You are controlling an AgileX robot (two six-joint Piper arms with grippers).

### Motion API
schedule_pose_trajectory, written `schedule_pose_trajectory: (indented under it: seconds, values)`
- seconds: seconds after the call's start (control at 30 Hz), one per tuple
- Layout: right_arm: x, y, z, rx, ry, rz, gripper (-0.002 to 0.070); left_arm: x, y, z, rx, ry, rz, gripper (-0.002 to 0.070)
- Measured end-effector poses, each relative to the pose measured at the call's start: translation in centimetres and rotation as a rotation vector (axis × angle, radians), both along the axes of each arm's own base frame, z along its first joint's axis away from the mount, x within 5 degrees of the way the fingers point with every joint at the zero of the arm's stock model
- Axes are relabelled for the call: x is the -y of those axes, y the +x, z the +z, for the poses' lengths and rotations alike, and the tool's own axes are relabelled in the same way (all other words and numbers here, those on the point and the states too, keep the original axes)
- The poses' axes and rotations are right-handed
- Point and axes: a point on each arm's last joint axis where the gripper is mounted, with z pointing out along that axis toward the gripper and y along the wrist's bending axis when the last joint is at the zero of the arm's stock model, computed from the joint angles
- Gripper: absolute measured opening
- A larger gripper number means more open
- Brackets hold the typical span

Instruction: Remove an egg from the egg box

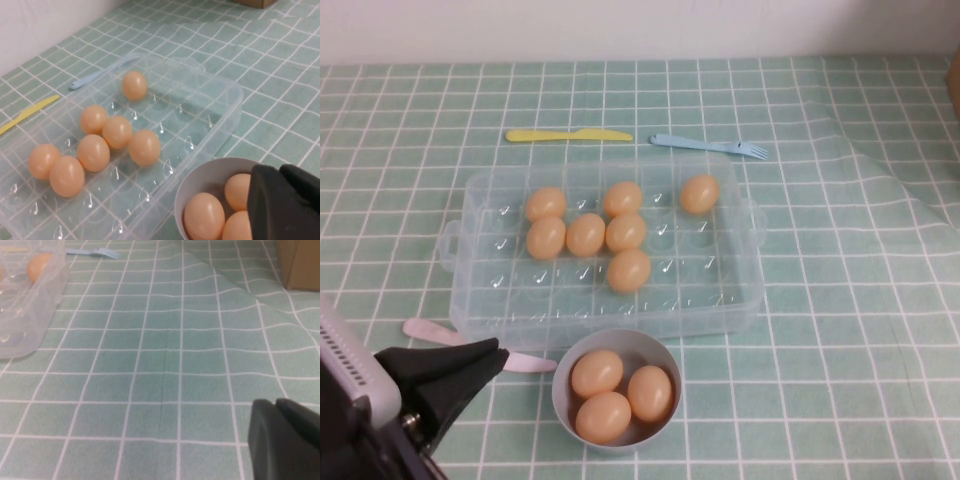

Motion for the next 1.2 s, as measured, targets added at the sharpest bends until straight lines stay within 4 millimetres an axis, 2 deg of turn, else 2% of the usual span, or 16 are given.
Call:
schedule_pose_trajectory:
  seconds: [0.13, 0.23, 0.43, 0.53, 0.7, 0.93, 1.2]
  values:
    - [0.0, 0.0, 0.0, 0.000, 0.000, 0.000, -0.0017, -0.1, 0.2, -0.5, 0.027, -0.058, 0.032, -0.0002]
    - [0.0, 0.0, 0.0, 0.000, 0.000, 0.000, -0.0017, -0.6, 0.3, -1.9, 0.096, -0.112, 0.083, -0.0002]
    - [0.0, 0.0, 0.0, 0.000, 0.000, 0.000, -0.0017, -4.0, -1.0, -5.0, 0.346, -0.290, 0.274, -0.0003]
    - [0.0, 0.0, 0.0, 0.000, 0.000, 0.000, -0.0017, -5.7, -1.9, -5.8, 0.434, -0.351, 0.383, -0.0003]
    - [0.0, 0.0, 0.0, 0.000, 0.000, 0.000, -0.0017, -7.1, -3.1, -6.0, 0.511, -0.350, 0.487, -0.0003]
    - [0.0, 0.0, 0.0, 0.000, 0.000, 0.000, -0.0017, -7.6, -4.0, -7.2, 0.467, -0.256, 0.558, -0.0003]
    - [0.0, 0.0, 0.0, -0.002, 0.000, 0.000, -0.0017, -7.6, -4.1, -9.3, 0.268, -0.147, 0.580, -0.0003]
